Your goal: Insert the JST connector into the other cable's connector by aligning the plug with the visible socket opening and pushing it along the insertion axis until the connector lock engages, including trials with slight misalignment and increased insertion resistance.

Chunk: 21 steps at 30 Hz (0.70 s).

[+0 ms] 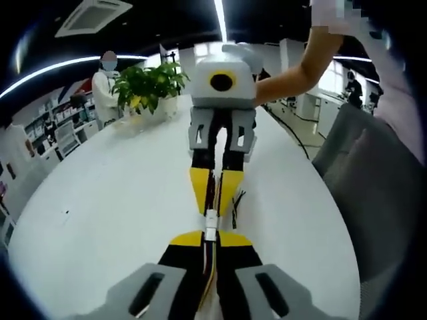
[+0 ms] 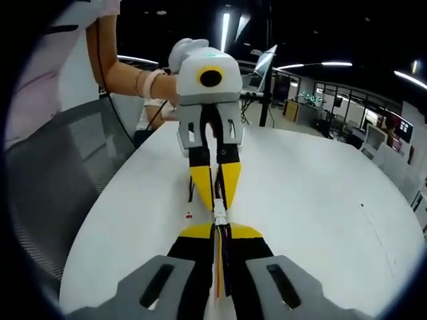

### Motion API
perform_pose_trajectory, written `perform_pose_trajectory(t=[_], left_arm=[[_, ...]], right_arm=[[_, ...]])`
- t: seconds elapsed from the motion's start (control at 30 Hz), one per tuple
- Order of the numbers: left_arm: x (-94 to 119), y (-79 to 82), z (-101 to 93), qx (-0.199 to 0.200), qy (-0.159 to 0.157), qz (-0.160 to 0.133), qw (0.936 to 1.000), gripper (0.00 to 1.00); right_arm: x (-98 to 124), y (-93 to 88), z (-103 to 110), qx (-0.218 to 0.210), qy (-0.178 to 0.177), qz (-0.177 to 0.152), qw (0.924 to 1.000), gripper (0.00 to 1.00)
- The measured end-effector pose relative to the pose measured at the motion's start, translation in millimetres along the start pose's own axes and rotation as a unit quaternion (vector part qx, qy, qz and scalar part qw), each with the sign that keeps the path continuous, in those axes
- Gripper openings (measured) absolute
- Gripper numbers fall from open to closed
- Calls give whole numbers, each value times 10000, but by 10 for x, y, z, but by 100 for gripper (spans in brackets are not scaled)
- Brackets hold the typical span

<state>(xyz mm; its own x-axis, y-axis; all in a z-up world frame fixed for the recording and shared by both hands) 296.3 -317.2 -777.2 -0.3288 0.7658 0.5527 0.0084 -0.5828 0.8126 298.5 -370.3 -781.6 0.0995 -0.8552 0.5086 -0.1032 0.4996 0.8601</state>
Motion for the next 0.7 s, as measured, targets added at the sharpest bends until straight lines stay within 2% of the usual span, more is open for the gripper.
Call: perform_pose_trajectory(t=[0.27, 0.5, 0.7], left_arm=[[-4, 25, 23, -70, 72, 15, 9999, 0], [-23, -4, 7, -56, 53, 111, 9999, 0], [25, 36, 146, 48, 196, 60, 9998, 0]], right_arm=[[8, 21, -12, -118, -56, -114, 9998, 2], [-27, 8, 18, -49, -38, -45, 10000, 2], [-10, 75, -99, -35, -181, -170, 9997, 2]])
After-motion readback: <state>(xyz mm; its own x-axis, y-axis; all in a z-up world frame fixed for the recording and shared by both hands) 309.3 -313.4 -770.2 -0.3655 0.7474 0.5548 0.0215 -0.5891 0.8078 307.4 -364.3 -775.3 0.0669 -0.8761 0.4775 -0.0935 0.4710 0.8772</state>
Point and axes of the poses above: the point that each gripper's makers call its tool centre point, and the gripper's own axes: x roughly backward along the fingers, z roughly to its left, y roughly out of its top, the point moved 3 cm from there along x, roughly backward along the fingers, and after that the axes turned 6 degrees about y, right-handed, at the moved point
